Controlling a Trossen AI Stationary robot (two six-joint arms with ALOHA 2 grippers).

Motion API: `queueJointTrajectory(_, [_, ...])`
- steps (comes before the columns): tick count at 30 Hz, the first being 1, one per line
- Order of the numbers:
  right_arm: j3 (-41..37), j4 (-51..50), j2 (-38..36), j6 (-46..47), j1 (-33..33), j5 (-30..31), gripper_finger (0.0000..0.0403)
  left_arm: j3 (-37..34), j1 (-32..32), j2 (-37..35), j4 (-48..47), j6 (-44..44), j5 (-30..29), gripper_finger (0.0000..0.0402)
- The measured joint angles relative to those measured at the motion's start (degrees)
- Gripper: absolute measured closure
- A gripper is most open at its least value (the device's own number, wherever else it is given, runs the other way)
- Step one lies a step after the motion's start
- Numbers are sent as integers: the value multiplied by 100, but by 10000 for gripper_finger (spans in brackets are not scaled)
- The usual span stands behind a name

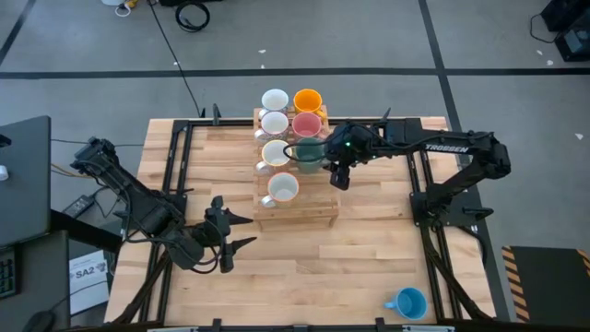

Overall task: Place coffee mugs
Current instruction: Put the green cup on the shelf aligned with the other pink cup, then put the blue cup on the shelf aligned with the other green cup

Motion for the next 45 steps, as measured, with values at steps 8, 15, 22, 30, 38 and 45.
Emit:
queueJointTrajectory(8, [0,-246,-493,53,0,0,221,0,0,0,0,0,-1,178])
queueJointTrajectory(15, [2,-943,-1179,850,1,-717,221,0,0,0,-2,0,-1,178])
queueJointTrajectory(22, [2,-2200,-1696,2545,612,-2015,223,0,0,0,-2,1,-1,178])
queueJointTrajectory(30, [2,-2629,-1805,4080,2600,-1170,224,0,0,0,-2,0,0,178])
queueJointTrajectory(38, [-388,-2463,-1401,5087,4613,-368,224,0,-1,0,0,-2,-1,178])
queueJointTrajectory(45, [-1141,-1924,-890,6340,5909,-681,224,0,1,0,0,-2,1,178])
